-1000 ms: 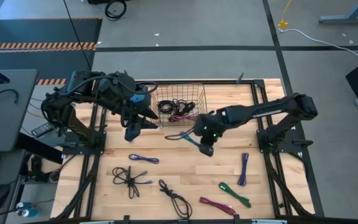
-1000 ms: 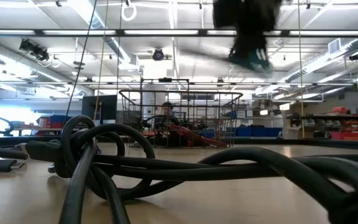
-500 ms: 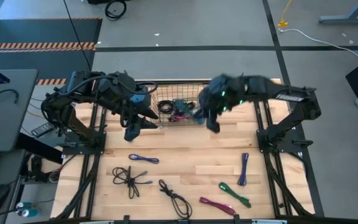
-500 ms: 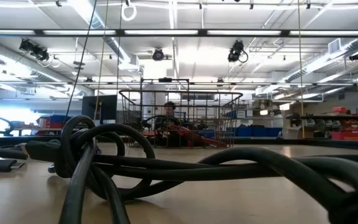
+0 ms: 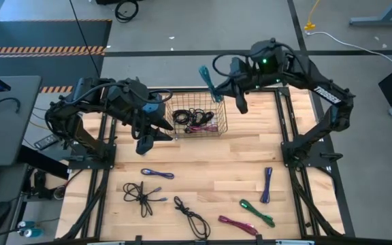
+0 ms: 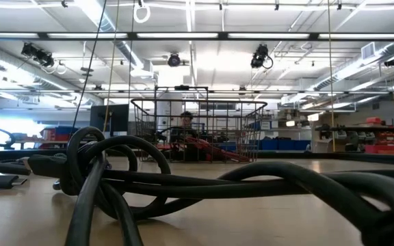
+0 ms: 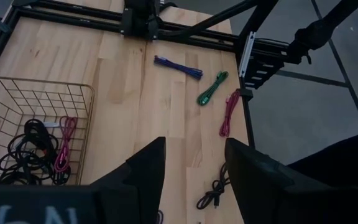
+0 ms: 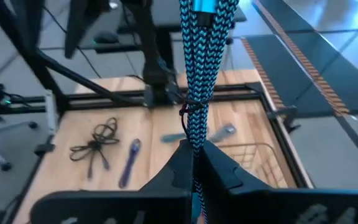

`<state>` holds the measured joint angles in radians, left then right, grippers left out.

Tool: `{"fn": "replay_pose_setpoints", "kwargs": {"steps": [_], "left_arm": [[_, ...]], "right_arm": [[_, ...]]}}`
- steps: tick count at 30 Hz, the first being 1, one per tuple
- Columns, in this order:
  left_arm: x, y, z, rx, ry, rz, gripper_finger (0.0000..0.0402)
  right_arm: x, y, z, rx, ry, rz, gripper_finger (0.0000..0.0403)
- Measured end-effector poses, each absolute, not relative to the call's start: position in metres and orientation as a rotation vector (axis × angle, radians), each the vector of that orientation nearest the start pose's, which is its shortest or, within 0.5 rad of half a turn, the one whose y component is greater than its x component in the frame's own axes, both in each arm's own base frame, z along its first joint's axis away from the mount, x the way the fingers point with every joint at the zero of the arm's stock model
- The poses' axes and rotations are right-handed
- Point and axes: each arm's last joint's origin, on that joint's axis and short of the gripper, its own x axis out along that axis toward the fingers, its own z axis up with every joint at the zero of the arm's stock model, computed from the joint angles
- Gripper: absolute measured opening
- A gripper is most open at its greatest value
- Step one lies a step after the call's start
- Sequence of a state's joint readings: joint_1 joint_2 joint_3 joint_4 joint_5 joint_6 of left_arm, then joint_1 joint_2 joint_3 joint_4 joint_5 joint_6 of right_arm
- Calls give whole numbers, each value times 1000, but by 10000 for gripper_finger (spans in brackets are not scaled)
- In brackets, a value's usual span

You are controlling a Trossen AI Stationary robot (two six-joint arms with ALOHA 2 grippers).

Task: Pick and place USB-C Cables
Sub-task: Put the blue charger cable into the wire basket

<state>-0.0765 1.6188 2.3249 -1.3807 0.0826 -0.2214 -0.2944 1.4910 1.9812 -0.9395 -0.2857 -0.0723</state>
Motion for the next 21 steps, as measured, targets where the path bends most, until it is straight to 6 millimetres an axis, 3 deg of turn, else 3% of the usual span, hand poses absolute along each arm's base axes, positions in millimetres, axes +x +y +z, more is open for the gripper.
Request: {"fn": "replay_pose_setpoints", "kwargs": {"steps": [4,8,21], "left_arm": [[255,-22,511,-215,690,-78,172],[255,-22,512,-215,689,-77,172],[255,-22,512,-217,689,-76,172]], "right_arm": [[269,-84,488,57,445,3,33],[276,-100,479,25,475,-24,11],[293,-156,446,63,572,-47,10]]}}
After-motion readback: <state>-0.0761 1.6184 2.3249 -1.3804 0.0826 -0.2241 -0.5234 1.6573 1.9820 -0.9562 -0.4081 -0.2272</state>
